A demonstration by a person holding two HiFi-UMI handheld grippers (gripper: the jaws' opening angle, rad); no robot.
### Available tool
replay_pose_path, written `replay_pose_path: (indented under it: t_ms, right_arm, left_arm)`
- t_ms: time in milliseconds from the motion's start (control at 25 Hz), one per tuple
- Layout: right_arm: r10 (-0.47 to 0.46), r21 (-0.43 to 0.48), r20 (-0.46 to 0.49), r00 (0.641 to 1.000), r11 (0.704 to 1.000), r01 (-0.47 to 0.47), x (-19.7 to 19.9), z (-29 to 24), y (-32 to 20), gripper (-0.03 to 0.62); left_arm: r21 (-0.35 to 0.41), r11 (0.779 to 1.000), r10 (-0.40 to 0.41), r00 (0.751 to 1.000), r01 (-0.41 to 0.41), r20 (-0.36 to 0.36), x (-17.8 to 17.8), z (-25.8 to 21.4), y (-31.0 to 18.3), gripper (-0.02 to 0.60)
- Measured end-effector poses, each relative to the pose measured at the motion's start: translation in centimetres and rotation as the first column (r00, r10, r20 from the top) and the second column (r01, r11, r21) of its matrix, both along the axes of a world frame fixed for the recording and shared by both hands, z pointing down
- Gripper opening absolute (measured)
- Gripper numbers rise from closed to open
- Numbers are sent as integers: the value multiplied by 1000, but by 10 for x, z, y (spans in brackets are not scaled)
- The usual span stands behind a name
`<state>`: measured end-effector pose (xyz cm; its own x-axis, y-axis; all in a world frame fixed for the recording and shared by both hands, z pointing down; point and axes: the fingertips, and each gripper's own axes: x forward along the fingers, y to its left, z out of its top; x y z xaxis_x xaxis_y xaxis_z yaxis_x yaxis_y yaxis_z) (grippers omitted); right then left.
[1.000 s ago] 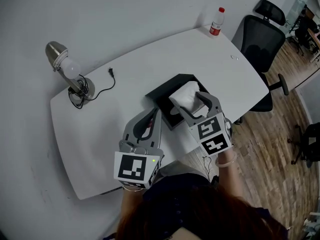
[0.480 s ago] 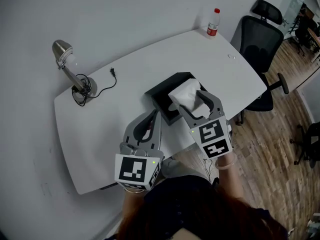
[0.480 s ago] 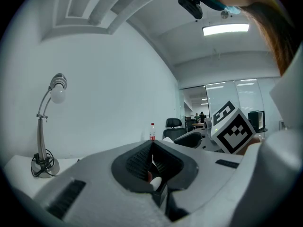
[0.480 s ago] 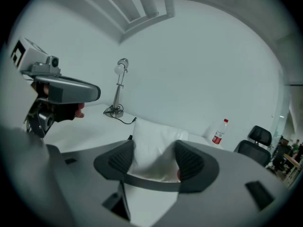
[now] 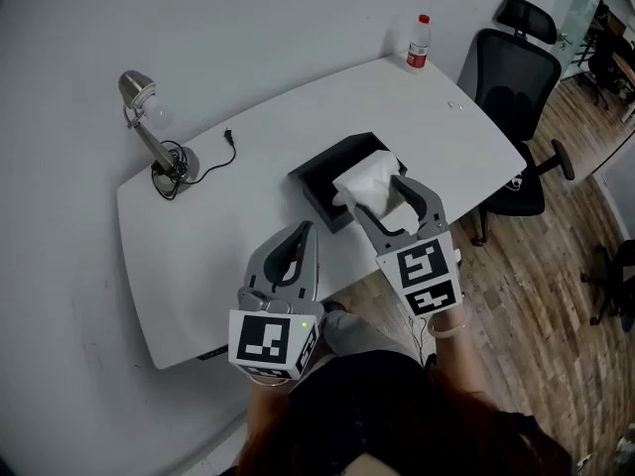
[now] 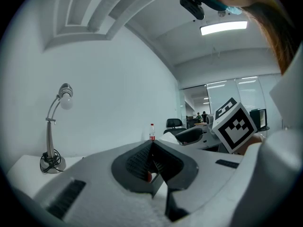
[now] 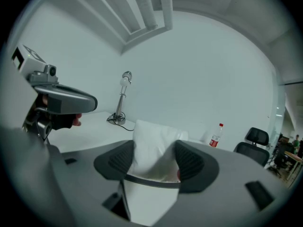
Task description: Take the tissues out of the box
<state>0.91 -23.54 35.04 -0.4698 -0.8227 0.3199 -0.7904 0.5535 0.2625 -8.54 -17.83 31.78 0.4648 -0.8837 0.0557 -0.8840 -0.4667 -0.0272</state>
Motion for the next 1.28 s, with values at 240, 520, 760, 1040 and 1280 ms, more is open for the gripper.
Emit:
replay_pose_path:
  t_ms: [240,520,760,1040,1280]
  right_arm:
    - [-4,34,22,1000,999,3,4,-11,22,288]
    - [-6,72,42,999,997,3,10,-22,47,288]
    - [-15,95,49,999,995,10,14,-28,67,287]
    - [-20,132,63,998,991,11,19,-39,89,287]
    - [-23,174,75,997,985,9,20,-50,112,285]
  left_arm:
    - [9,1000,-4,1000,4,0,8,-3,24,25]
    - [27,999,-20,1000,21,-2,14,-8,49,25]
    - [29,999,-30,999,31,-10,19,-7,68,25]
    - [53,998,-45,999,46,-11,23,-14,85,25]
    - [63,997,-46,999,47,-19,25,-17,103,25]
